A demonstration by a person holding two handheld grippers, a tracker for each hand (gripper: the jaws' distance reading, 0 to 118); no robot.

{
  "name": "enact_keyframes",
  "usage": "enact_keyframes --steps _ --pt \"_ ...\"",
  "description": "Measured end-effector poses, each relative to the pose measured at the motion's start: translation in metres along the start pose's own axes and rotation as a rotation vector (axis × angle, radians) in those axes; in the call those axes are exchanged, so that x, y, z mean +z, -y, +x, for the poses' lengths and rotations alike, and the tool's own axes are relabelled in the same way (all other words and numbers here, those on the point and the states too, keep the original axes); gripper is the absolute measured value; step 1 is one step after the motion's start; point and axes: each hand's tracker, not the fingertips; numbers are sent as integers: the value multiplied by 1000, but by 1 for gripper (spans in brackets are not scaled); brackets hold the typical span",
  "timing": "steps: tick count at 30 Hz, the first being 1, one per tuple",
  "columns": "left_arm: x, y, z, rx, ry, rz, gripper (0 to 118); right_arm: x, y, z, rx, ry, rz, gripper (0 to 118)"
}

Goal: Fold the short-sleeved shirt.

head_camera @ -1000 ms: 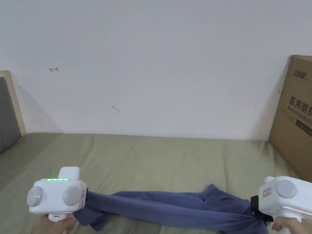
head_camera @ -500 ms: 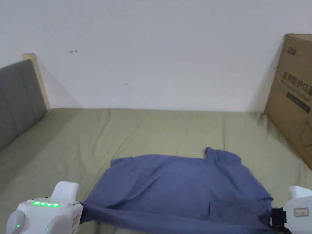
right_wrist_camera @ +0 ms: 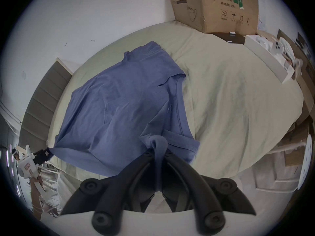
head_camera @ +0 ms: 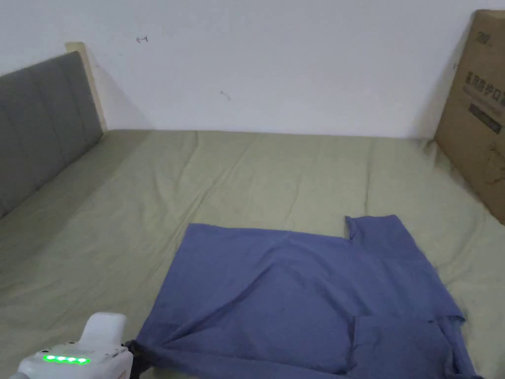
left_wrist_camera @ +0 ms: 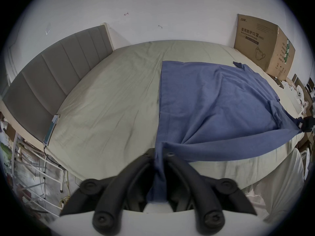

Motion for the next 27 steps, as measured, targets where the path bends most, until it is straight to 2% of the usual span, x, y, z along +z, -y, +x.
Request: enact_keyframes --steps 1,2,3,4,7,8,9,10,11,12,14,20,21,22,23,24,25,27 --pt "1 -1 0 -3 -5 -1 49 1 0 -1 1 9 1 17" --pt "4 -1 -1 5 -7 3 84 4 0 -3 7 26 19 47" --pt "7 -1 -3 27 1 10 104 7 1 -4 22 45 48 74" --pt "12 0 -6 70 20 23 112 12 2 -5 54 67 72 89" --pt "34 3 -12 122 57 58 109 34 6 -11 118 74 138 90" --pt "42 6 -13 136 62 66 103 42 10 -14 124 72 152 89" --pt "48 10 -15 152 72 74 87 49 14 -16 131 62 170 86" --pt "56 15 -15 174 106 98 57 56 23 -19 133 44 178 73" --pt "61 21 -14 171 116 95 14 61 32 -22 135 36 183 36" --pt "63 26 -11 168 104 88 3 62 39 -26 137 37 180 5" --pt "62 41 -5 161 81 61 2 56 57 -32 138 56 166 0" --pt "46 64 -4 151 63 26 3 38 77 -30 82 22 65 0" --pt "43 63 -7 151 63 22 16 38 76 -30 71 27 69 0" --pt "39 61 -10 149 54 7 43 38 74 -28 71 19 65 0" --pt "35 59 -13 167 46 -4 85 39 73 -29 70 18 66 0" --pt "30 57 -17 194 43 0 105 39 72 -30 71 21 69 0" --pt "26 55 -21 228 53 17 115 40 70 -31 81 22 70 0" --pt "13 49 -27 259 89 12 116 39 67 -33 98 29 68 0"
